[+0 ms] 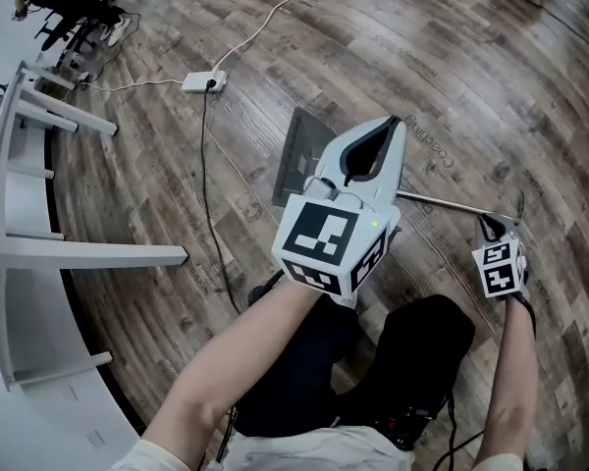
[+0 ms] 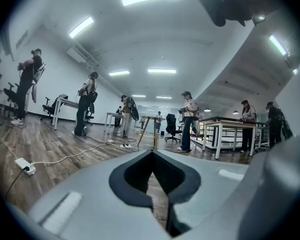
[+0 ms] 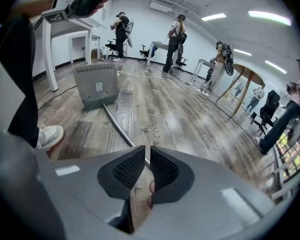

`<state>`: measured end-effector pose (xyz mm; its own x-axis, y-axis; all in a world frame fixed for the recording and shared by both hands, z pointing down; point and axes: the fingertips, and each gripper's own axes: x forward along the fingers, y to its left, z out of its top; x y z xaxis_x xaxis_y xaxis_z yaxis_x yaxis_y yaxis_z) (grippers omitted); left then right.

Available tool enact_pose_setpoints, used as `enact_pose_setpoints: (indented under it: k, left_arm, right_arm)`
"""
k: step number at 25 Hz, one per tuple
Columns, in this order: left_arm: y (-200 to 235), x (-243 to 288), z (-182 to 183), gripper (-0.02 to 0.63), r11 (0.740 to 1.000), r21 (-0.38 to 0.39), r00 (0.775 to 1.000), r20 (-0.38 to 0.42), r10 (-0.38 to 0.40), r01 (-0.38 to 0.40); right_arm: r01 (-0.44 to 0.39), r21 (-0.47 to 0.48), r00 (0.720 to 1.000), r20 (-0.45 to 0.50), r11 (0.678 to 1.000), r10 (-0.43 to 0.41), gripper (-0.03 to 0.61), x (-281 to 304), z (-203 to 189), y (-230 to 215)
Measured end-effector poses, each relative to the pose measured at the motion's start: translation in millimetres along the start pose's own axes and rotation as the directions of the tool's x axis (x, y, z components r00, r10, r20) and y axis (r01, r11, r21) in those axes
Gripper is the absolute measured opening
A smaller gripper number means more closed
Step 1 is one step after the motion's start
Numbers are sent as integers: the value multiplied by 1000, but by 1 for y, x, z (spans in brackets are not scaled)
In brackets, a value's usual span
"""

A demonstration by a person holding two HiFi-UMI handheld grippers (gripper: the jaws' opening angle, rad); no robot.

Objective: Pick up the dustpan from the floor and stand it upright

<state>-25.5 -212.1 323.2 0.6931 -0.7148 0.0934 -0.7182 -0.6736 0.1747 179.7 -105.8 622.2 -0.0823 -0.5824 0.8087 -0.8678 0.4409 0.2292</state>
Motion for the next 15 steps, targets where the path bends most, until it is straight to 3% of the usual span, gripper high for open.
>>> enact_pose_setpoints:
  k: [4,15]
  left_arm:
    - [11,-8,-9,1,999,-53,1000,-21,1,-2]
    - [11,-10,-13,1,998,9,996,-61,-59,60]
  right_arm:
    - [-33,-139,997,-79,990,22,86,35,-20,14]
    - [-121,-364,962,-273,923,18,112,126,-59,20]
